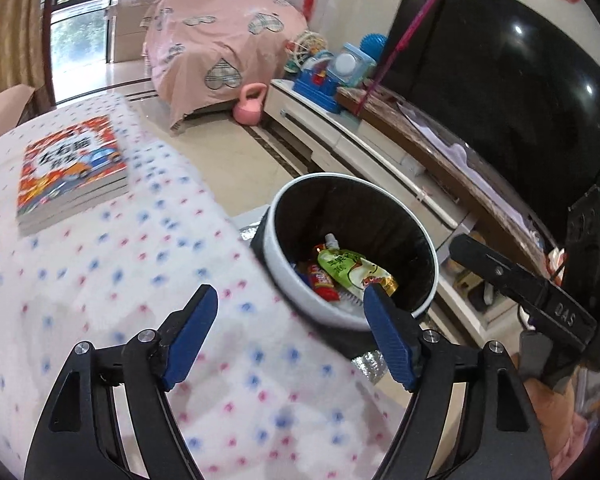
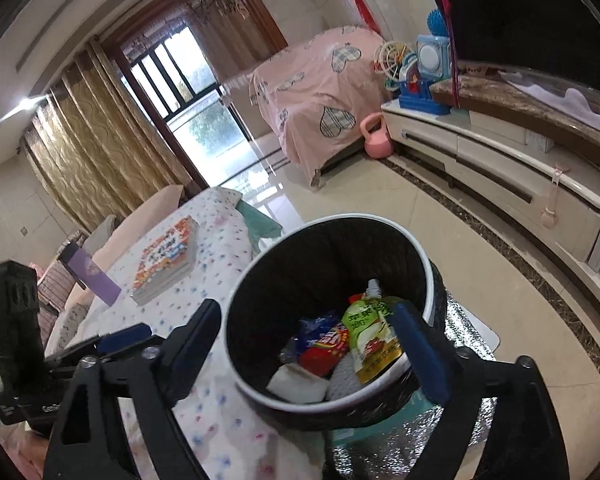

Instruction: Collect trash

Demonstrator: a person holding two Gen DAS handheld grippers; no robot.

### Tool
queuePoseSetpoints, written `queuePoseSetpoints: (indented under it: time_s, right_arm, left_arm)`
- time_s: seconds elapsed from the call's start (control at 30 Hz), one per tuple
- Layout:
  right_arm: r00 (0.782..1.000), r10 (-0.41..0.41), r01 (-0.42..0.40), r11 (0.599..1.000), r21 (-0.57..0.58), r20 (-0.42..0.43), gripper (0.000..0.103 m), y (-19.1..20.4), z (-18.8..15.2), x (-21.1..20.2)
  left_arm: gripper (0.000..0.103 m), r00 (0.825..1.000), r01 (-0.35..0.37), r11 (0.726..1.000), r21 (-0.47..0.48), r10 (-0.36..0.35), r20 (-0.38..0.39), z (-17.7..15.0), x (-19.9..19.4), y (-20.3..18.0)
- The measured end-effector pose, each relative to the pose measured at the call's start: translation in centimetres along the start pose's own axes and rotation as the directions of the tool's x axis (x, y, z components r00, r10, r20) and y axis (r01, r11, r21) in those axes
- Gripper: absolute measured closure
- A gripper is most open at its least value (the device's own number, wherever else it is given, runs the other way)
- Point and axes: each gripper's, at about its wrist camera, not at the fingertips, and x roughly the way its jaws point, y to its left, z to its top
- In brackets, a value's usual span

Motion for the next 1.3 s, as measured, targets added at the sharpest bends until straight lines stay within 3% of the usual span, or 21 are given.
queuePoseSetpoints:
  time_s: [0.3, 0.5, 0.7, 0.83, 0.97, 1.3]
  right_arm:
    - [0.997, -0.014, 0.016, 0.999, -0.033, 0.075, 0.002, 3.9, -3.2, -3.2]
    - [0.985, -0.072, 0.087, 0.992, -0.09, 0.155, 0.001, 6.7, -5.1, -5.8]
    - [0.958, -0.109, 0.153, 0.976, -0.152, 0.266, 0.0, 9.0, -6.8, -8.6]
    - [0.943, -0.147, 0.199, 0.968, -0.152, 0.299, 0.0, 9.3, -8.0, -9.3]
    - [0.924, -0.18, 0.247, 0.954, -0.168, 0.337, 0.0, 9.6, -9.7, -9.4]
    - [0.913, -0.175, 0.261, 0.945, -0.198, 0.368, 0.0, 10.2, -11.5, -9.4]
  left_arm:
    - [0.018, 0.99, -0.074, 0.997, -0.033, 0.077, 0.119, -4.0, -5.7, 1.7]
    - [0.009, 0.969, -0.131, 0.991, -0.018, 0.132, 0.207, -6.4, -9.4, 1.8]
    - [0.002, 0.94, -0.19, 0.981, -0.029, 0.191, 0.282, -8.3, -12.1, 1.6]
    - [0.0, 0.901, -0.258, 0.965, -0.042, 0.256, 0.351, -9.9, -13.4, 2.0]
    - [0.0, 0.872, -0.316, 0.947, -0.052, 0.312, 0.377, -11.2, -13.4, 2.3]
    - [0.0, 0.855, -0.359, 0.931, -0.069, 0.358, 0.375, -13.1, -13.1, 2.9]
